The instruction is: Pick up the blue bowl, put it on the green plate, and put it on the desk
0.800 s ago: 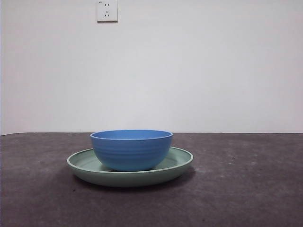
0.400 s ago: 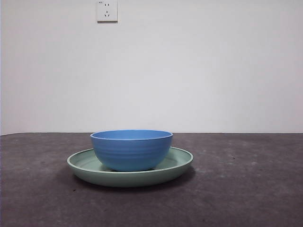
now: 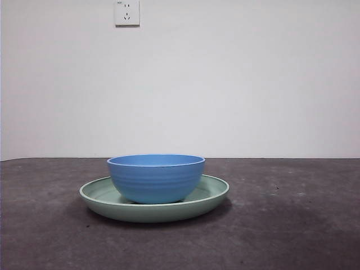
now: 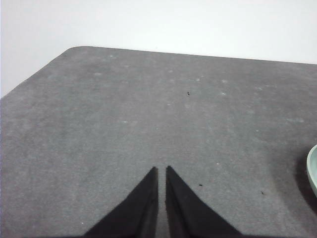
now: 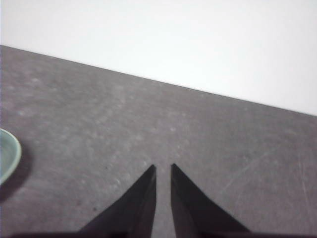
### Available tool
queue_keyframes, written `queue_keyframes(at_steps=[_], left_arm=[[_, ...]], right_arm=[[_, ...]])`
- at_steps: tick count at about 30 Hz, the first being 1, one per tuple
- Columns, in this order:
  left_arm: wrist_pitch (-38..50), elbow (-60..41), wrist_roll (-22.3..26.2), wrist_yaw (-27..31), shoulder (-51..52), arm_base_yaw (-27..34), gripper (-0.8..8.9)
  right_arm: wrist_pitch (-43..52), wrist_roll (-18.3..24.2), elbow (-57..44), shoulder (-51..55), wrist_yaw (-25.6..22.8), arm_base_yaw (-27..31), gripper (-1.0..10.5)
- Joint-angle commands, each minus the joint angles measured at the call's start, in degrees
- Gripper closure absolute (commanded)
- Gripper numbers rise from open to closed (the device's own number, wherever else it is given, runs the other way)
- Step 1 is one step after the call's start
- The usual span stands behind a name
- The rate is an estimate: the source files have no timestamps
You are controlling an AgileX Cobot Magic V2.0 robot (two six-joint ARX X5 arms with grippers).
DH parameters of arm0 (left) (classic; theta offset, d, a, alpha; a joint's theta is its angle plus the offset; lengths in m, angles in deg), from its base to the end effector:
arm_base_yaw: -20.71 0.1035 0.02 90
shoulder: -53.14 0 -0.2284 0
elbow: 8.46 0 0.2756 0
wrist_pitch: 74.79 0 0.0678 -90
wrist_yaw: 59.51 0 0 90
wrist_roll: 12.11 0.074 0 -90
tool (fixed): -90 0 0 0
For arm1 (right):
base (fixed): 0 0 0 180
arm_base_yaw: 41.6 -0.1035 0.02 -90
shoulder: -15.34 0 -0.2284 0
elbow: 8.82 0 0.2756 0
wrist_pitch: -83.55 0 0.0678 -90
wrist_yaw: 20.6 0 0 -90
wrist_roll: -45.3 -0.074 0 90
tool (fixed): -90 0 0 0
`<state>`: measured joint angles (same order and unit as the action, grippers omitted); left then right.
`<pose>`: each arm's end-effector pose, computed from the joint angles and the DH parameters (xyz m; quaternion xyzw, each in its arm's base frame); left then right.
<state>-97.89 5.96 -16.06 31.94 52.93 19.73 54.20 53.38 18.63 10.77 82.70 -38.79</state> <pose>0.1988 -0.0015 0.1501 -0.0327 0.0773 0.0068 0.9964 0.1858 0.0079 0.2131 -0.0622 0.0493 0.0950 0.9923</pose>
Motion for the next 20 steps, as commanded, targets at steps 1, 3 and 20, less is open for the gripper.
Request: queue_keyframes(at_steps=[1,3,20], left_arm=[[-0.33,-1.18,0.28,0.46,0.02,0.04,7.86],[-0.31,-1.18,0.28,0.46,0.02,0.04,7.86],[-0.31,-1.18,0.28,0.46,0.02,0.04,7.86]], right_arm=[[3.02,-0.96,-3.15,-0.02,-0.20,0.17,9.0],[5.60,-2.82,-5.86,-0.02,-1.22,0.17,9.0],[6.69,-8.94,-14.25,4.37,-10.60,0.17,9.0]])
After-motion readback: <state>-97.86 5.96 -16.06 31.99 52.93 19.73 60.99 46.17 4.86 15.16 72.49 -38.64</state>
